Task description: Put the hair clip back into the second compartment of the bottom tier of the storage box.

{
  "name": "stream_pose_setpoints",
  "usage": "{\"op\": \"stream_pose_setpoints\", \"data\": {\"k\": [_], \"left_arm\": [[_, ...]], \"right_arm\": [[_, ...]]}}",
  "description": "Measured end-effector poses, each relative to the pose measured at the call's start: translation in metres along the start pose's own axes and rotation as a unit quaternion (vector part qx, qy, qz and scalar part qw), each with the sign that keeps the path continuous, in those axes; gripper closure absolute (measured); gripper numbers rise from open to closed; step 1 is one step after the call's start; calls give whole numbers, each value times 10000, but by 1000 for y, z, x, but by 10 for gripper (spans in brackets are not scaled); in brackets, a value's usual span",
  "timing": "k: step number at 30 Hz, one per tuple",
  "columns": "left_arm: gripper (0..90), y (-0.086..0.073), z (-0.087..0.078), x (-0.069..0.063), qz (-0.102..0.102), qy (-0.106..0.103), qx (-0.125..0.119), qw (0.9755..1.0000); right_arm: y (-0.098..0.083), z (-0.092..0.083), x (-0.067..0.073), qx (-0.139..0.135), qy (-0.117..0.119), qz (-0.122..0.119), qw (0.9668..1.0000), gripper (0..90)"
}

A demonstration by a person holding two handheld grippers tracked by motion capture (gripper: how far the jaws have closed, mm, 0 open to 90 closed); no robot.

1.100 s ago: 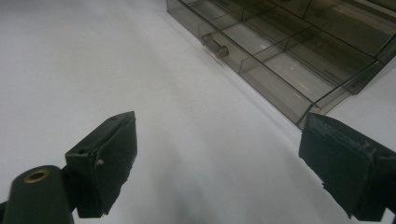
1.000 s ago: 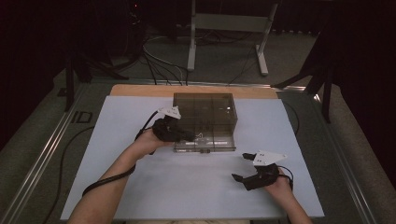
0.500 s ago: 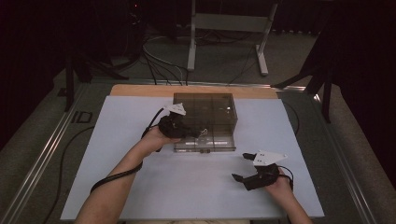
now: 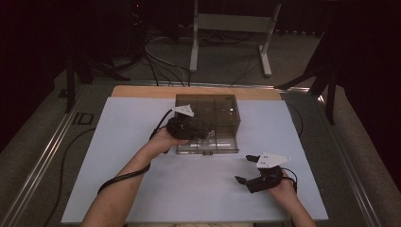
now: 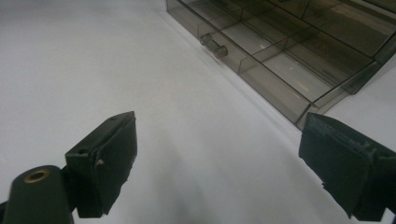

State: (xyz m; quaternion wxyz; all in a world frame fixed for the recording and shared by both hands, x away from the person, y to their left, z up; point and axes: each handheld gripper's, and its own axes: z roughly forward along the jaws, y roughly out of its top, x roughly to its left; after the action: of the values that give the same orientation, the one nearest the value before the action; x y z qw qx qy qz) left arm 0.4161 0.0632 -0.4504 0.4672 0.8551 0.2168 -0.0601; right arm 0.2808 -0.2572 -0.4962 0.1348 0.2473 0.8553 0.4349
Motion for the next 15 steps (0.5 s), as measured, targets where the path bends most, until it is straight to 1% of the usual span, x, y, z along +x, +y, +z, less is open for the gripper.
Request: {"op": "stream_pose_setpoints", "data": {"k": [2,13,15], "left_arm": [[842,0,3,1,0,14,39,10000],[842,-1,14,4,-66,48,93,9999],[842,-1,16,4,-56,94,134,9999]], "right_arm": [[0,0,0,-5,-3,-1,10000,114],[0,0,0,12,2,-10,10000,115],[-1,0,0,20,1,-15,10000,115]]}}
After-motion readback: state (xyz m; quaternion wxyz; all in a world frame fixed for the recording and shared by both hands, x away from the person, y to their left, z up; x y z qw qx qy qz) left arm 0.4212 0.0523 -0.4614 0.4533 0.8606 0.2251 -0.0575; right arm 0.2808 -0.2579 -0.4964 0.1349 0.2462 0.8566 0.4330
